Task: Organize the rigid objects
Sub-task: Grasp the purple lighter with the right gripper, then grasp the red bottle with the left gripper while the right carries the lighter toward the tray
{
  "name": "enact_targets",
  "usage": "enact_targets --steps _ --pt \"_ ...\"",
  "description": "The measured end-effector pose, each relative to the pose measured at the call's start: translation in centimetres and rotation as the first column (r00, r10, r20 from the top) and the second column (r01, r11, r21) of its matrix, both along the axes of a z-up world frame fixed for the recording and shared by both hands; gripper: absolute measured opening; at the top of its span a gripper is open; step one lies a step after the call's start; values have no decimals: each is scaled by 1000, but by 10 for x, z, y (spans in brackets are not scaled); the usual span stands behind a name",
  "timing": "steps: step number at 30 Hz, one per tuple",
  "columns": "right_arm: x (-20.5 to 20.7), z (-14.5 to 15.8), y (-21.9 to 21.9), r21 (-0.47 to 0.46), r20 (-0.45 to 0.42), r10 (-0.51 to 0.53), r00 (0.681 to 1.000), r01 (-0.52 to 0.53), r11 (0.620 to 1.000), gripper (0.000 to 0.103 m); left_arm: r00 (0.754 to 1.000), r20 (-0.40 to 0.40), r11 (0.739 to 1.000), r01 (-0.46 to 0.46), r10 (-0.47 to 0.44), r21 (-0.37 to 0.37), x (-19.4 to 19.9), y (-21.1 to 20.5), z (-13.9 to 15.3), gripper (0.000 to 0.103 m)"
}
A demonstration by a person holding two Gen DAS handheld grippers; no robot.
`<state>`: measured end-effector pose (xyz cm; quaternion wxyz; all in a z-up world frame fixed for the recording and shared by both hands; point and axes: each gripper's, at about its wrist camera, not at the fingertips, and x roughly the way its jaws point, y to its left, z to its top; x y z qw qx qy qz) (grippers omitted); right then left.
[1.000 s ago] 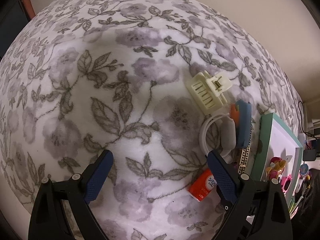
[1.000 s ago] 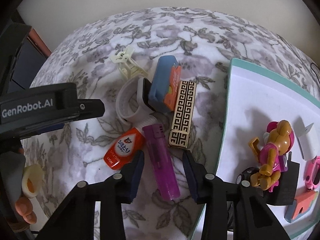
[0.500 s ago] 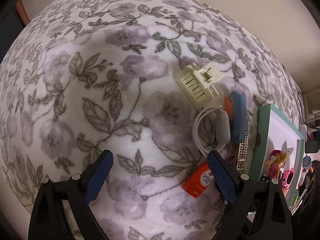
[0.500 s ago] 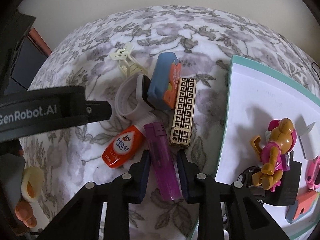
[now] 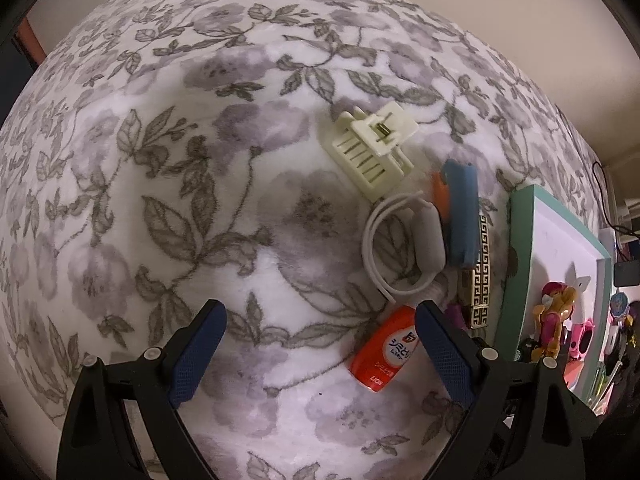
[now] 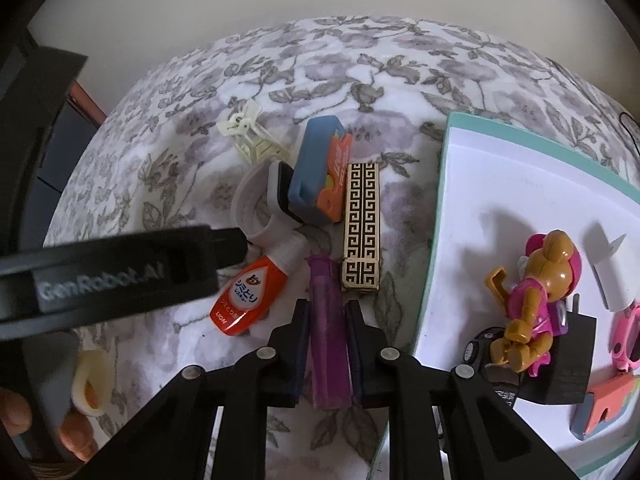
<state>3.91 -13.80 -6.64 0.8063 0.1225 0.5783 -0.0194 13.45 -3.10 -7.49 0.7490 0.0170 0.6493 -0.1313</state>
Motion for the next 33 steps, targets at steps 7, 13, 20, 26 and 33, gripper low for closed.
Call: enact_targets --steps 7,13,20,26,33 --pt "-4 9 -10 15 9 -19 1000 19 1000 13 1000 -4 1000 26 -26 -11 -7 -17 -9 95" --pt "-6 11 -13 20 11 -19 1000 19 1000 13 999 0 998 53 -53 -17 -15 -35 -11 95" --pt "-10 22 -21 32 42 -39 998 38 999 13 999 -4 998 51 -51 -40 -20 -44 -9 95" --pt "-13 32 -29 44 66 -65 996 62 997 13 999 -6 997 48 -48 -54 -18 -43 -9 95" --pt "-17 47 -40 60 112 -104 988 97 993 13 998 -5 996 63 -63 -61 -19 -37 -5 87"
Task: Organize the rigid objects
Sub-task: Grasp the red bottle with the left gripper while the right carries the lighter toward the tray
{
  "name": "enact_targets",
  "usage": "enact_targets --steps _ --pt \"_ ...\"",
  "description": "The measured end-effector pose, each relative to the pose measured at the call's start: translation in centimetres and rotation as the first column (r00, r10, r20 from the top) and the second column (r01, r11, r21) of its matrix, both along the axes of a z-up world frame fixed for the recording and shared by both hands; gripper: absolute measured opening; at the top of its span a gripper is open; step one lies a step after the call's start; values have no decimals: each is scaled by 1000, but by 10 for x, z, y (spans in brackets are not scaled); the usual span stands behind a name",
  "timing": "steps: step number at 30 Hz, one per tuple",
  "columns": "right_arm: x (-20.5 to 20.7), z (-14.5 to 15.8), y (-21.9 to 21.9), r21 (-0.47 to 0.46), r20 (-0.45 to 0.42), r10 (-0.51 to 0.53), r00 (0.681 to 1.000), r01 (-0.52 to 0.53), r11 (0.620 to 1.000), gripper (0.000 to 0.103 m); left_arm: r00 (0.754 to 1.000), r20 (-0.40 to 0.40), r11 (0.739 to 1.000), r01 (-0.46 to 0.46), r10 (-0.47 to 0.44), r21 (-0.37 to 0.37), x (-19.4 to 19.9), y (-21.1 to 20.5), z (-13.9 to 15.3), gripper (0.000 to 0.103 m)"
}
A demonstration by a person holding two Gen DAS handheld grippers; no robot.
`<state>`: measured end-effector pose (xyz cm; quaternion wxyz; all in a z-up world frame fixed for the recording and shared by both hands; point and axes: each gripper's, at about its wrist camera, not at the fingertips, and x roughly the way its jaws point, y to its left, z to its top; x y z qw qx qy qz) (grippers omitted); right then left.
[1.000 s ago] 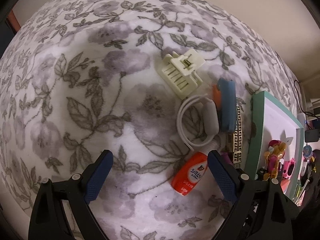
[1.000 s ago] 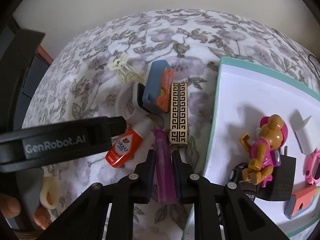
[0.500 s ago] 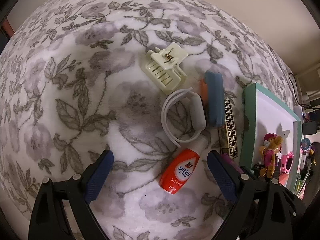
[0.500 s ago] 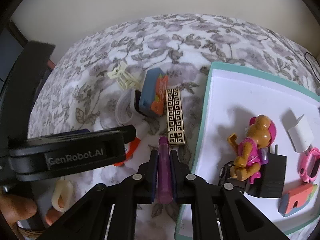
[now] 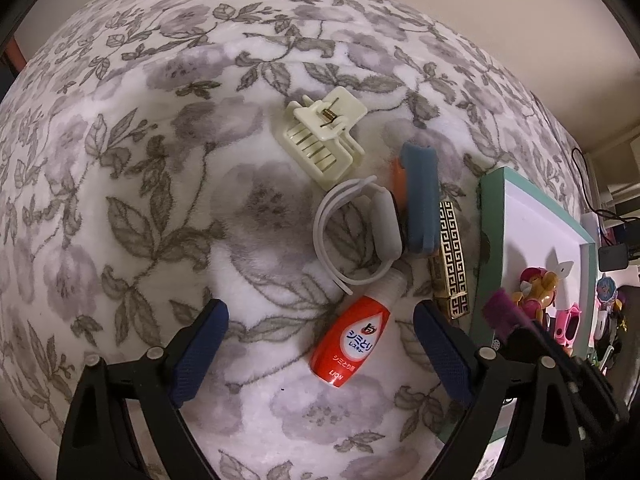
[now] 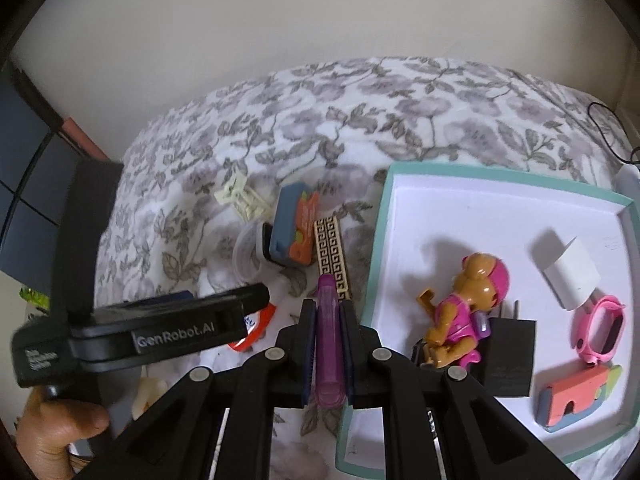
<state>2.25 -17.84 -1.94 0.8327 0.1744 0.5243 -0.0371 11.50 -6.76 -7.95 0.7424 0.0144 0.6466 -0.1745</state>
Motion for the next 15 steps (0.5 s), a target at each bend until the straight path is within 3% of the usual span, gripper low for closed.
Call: enact_targets --steps 2,9,11,13,15 --pt "-2 2 -4 4 6 -12 1000 12 1000 13 1000 -4 1000 4 -4 6 -2 -1 -1 77" --pt "-4 1 -11 11 -2 -39 999 39 999 13 999 -4 999 35 -35 15 -5 -2 -4 76" --pt "-4 1 -11 10 -3 -37 999 37 999 13 999 -2 999 50 -50 22 -8 -7 -4 72" --pt "-4 2 -11 10 -1 -36 999 36 999 13 998 -7 997 68 -67 29 -11 -11 -6 61" --pt "-4 2 -11 10 0 -35 999 35 999 13 996 -14 996 84 -84 31 -14 -15 -8 60"
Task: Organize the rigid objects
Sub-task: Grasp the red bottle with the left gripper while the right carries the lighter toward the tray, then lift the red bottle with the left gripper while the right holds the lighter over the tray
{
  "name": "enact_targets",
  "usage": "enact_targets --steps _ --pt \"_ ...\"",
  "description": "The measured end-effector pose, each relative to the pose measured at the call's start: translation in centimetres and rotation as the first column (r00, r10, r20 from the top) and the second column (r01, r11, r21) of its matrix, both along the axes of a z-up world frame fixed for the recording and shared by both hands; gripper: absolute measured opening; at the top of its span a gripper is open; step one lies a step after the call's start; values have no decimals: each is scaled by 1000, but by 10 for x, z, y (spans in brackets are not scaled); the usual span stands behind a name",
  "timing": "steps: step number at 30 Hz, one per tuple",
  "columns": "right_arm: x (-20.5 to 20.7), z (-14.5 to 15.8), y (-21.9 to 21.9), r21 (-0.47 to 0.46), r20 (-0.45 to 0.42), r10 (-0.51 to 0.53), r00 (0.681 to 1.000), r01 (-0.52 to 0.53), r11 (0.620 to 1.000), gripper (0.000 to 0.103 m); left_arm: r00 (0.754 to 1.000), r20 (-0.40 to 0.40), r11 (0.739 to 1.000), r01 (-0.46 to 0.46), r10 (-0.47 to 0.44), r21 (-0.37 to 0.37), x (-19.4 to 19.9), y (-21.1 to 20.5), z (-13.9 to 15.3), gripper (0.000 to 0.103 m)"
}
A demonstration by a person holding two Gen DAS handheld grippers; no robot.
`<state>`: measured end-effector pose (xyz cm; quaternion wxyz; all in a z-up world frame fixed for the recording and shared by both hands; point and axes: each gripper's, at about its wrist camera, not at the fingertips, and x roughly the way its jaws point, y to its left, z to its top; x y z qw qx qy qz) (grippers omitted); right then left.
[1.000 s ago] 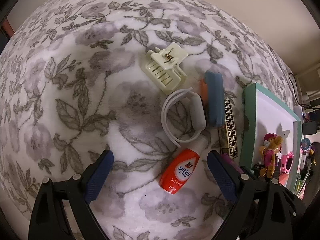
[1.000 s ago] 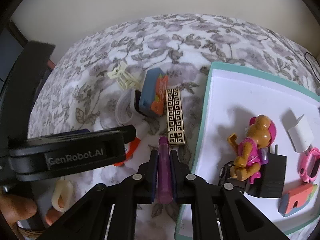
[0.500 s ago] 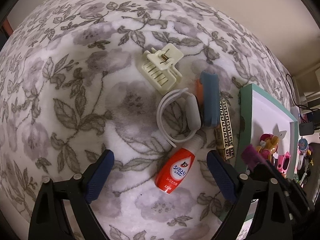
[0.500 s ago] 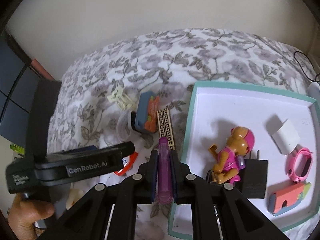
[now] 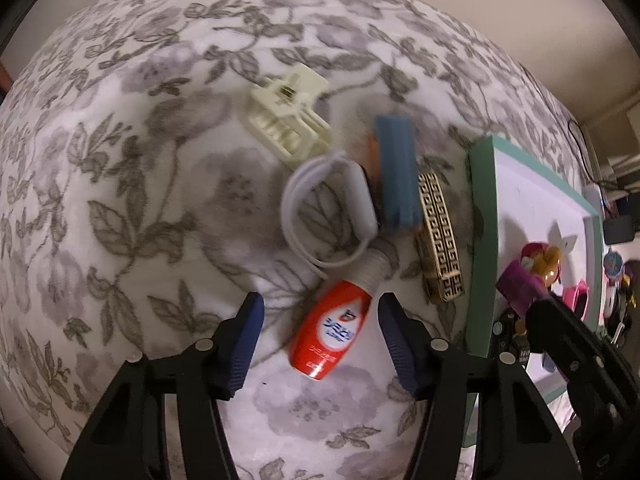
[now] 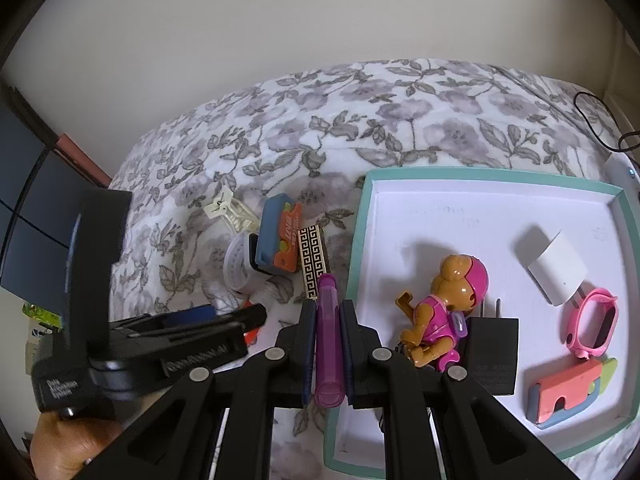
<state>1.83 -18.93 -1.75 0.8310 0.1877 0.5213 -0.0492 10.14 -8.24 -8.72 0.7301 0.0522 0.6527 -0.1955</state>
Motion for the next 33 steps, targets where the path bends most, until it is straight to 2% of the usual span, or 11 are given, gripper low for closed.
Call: enact_targets --steps 2,3,6,15,23,26,30,33 --pt "0 -1 0 1 -2 0 1000 0 1000 13 1000 -3 1000 21 -21 2 -3 -4 -1 53" --pt "0 -1 0 2 -4 0 1000 0 1000 13 1000 -3 1000 30 -30 4 -5 -6 -1 44" --pt "0 -2 -1 2 -6 -1 1000 1 1000 13 999 6 998 51 -52 19 -9 -12 -2 36" --pt "-1 0 -3 7 0 -11 1000 11 1000 13 999 -11 998 48 -49 -44 -11 -14 4 36" --pt "-3 9 -7 16 27 -29 999 29 999 13 999 27 993 26 -23 -112 -6 -1 41 35" --pt "-5 14 -9 23 44 -36 998 35 999 13 998 56 991 38 -31 -130 -7 -1 56 31" --pt "-8 16 -15 25 46 -54 997 53 998 13 996 79 986 55 -43 -156 -13 -2 65 16" --pt "-11 15 -21 35 40 -73 997 71 997 13 994 94 985 66 -52 -158 -18 -5 70 15"
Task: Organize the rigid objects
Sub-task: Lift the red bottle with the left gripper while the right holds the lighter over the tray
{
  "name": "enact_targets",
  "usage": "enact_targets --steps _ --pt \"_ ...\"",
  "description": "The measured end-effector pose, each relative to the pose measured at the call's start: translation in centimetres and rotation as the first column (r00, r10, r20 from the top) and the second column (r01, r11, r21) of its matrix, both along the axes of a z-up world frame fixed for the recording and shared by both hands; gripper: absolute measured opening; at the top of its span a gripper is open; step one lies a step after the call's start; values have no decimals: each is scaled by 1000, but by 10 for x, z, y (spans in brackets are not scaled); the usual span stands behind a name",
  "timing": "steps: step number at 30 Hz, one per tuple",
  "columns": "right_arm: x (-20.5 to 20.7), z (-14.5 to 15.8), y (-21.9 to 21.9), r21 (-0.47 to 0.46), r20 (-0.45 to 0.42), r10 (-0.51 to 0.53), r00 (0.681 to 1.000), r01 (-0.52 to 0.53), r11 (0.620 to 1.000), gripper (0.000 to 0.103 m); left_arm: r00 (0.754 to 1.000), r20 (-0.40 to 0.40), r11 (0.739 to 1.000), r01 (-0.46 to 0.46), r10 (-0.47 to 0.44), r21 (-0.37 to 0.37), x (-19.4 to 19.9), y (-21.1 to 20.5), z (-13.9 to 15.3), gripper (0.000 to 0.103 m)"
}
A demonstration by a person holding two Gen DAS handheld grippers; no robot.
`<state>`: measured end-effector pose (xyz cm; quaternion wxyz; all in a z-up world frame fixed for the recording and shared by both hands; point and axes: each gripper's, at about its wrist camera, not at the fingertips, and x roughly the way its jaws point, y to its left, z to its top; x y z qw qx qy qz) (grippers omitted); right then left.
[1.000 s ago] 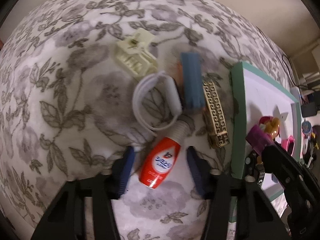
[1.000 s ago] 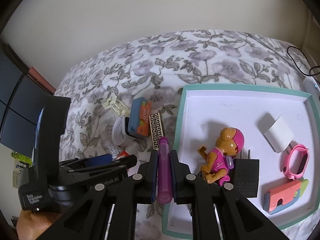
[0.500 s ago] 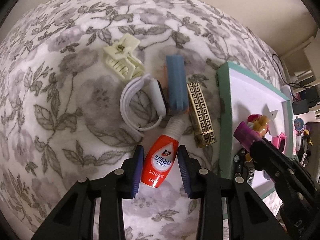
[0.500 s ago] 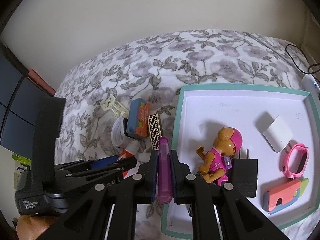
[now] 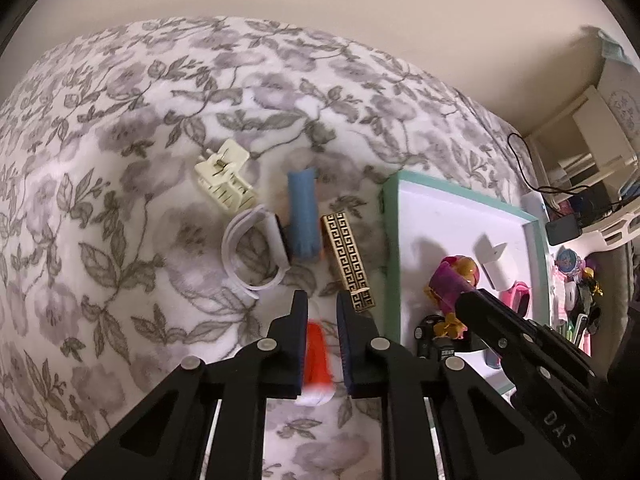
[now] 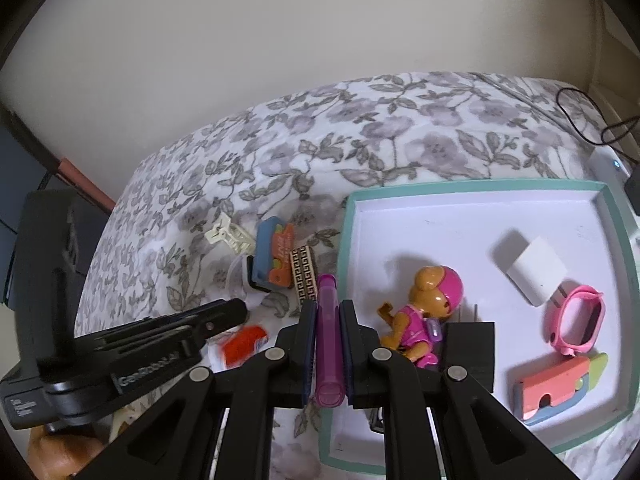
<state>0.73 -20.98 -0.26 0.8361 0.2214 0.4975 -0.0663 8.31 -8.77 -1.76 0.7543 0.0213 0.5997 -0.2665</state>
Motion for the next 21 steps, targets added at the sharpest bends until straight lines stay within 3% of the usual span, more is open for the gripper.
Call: enact_targets --steps 14,21 --pt "-2 -7 -7 11 -26 -16 1000 16 1000 13 994 -97 992 55 -44 112 -4 -15 -41 15" --pt "-2 -8 -7 9 -35 -13 999 13 1000 13 990 -114 987 93 -78 133 -10 -21 -51 18"
